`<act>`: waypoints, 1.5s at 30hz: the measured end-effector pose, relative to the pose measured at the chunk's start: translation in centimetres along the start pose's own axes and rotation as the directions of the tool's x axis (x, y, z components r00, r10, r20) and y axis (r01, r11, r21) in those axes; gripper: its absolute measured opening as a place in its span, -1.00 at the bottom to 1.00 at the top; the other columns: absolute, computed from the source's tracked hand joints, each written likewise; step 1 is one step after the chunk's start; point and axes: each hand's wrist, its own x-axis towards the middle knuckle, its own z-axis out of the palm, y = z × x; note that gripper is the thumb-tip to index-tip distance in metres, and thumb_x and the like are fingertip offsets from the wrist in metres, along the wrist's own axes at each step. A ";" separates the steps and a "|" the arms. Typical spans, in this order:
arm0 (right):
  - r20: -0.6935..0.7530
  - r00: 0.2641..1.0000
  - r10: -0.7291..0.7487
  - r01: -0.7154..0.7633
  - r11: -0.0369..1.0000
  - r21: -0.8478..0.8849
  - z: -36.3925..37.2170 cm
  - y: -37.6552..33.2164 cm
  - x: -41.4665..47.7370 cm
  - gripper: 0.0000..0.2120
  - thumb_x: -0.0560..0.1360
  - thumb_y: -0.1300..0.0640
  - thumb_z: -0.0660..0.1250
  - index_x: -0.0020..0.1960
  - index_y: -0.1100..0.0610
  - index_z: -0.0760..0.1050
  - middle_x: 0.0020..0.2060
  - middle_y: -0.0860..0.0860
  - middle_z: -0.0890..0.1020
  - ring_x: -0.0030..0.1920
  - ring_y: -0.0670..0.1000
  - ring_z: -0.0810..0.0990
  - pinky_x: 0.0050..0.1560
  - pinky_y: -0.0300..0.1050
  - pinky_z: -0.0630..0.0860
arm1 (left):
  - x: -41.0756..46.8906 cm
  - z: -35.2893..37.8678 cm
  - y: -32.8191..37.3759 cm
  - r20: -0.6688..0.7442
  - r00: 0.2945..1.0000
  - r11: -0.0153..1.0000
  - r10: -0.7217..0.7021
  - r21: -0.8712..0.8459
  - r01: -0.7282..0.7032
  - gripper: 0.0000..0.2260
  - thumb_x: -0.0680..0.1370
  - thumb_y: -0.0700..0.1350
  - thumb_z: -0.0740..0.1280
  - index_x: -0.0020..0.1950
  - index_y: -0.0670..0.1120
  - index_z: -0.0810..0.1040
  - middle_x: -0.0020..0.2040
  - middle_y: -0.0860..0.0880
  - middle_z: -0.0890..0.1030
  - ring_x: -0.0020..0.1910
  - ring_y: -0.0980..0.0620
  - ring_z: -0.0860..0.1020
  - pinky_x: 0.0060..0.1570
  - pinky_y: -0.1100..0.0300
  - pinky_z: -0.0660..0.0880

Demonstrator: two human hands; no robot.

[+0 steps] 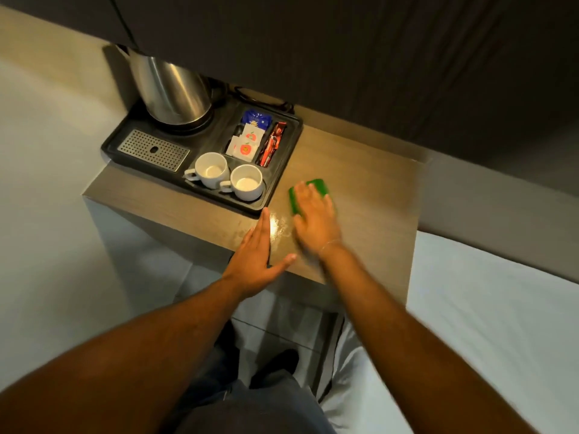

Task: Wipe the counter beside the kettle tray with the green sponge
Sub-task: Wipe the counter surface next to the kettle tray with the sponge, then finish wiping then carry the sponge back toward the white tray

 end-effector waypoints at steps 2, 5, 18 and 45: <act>0.066 0.990 -0.122 0.121 0.992 0.028 2.8 -2.0 -4.6 -0.24 0.61 0.03 0.26 0.76 -0.01 0.09 0.75 -0.05 0.12 0.75 0.00 0.00 0.73 0.25 -0.05 | 0.0 0.0 -0.1 -0.068 0.998 1.000 -0.003 -0.011 0.003 -0.09 0.69 0.38 0.18 0.76 0.06 -0.34 0.82 0.01 -0.18 0.78 0.05 -0.10 0.73 -0.05 -0.01; 0.095 0.975 -0.200 0.202 0.979 -0.008 6.0 -2.1 -10.9 -0.24 0.61 -0.20 0.22 0.74 0.02 0.17 0.75 -0.04 0.14 0.76 -0.01 -0.01 0.73 0.22 -0.05 | -0.1 -0.4 -0.3 -0.141 0.989 0.999 -0.039 0.007 0.040 -0.23 0.75 0.29 0.09 0.79 0.01 -0.25 0.82 -0.03 -0.09 0.78 0.04 -0.06 0.74 -0.10 0.04; 0.120 0.983 -0.136 0.138 0.990 -0.005 2.7 0.6 -14.2 -0.01 0.46 0.31 0.47 0.76 -0.01 0.08 0.72 -0.11 0.03 0.73 -0.04 -0.03 0.75 0.06 -0.06 | -0.4 -1.8 1.7 -0.107 0.993 0.975 0.059 0.220 -0.035 -0.32 0.74 0.21 -0.01 0.80 -0.07 -0.03 0.81 -0.04 0.03 0.79 0.01 -0.03 0.75 -0.07 -0.06; 0.392 0.667 -0.634 0.609 0.766 0.204 15.6 -39.3 -22.2 -0.49 0.60 0.26 0.36 0.52 -0.02 0.52 0.37 0.09 0.65 0.30 0.24 0.66 0.29 0.12 0.62 | -48.2 -9.5 -9.0 -0.520 0.458 0.492 -0.721 0.082 0.867 -0.30 0.71 0.30 -0.25 0.77 -0.01 -0.28 0.77 0.03 -0.29 0.77 0.02 -0.26 0.72 0.00 -0.27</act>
